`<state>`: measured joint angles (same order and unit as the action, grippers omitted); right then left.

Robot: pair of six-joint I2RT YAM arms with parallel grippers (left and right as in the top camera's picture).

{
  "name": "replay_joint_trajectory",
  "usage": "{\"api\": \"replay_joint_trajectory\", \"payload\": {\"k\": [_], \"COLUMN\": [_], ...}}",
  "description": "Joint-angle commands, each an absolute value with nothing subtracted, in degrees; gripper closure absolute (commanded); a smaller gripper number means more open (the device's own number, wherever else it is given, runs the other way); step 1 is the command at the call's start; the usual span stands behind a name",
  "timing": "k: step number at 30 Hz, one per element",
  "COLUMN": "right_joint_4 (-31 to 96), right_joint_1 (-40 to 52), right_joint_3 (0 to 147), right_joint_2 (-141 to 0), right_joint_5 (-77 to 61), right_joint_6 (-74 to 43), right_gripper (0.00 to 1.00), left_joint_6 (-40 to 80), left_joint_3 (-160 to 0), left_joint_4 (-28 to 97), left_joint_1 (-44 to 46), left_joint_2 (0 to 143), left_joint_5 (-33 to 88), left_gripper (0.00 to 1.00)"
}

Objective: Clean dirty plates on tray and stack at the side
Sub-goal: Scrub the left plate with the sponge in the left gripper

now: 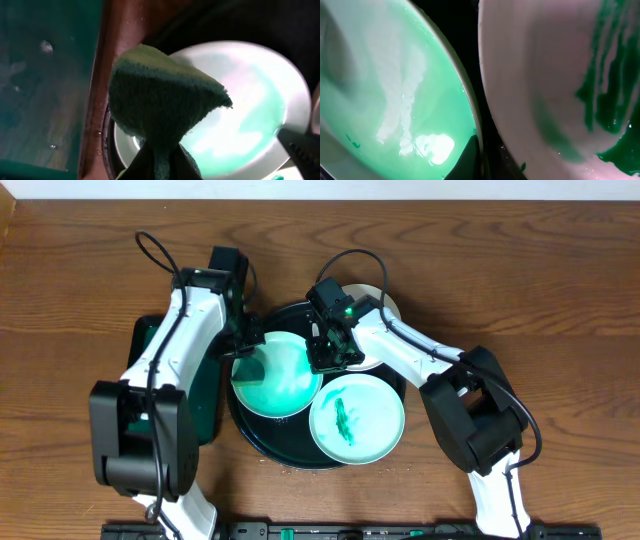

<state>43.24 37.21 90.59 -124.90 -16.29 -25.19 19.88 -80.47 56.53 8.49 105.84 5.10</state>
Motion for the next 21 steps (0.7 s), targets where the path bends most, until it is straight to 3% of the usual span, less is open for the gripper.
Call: {"api": "replay_joint_trajectory", "payload": {"k": [1,9,21], "right_joint_4": [43.07,43.18,43.13], "right_joint_1": [36.95,36.95,36.95], "right_joint_3": [91.09,91.09,91.09], "right_joint_2": [-126.04,-126.04,-126.04], "right_joint_5": [-16.60,-16.60,-16.60], "right_joint_6": [-24.77,-24.77,-24.77], "right_gripper": [0.99,0.99,0.99], "left_joint_6": [21.78,28.45,28.38], "left_joint_3": [-79.66,-74.89,-69.08], "left_joint_4": [55.53,54.48,48.14], "left_joint_1": [10.63,13.47,13.50], "left_joint_2": [106.78,107.66,109.47], "left_joint_5": [2.68,-7.79,-2.76], "left_gripper": [0.93,0.93,0.93]}}
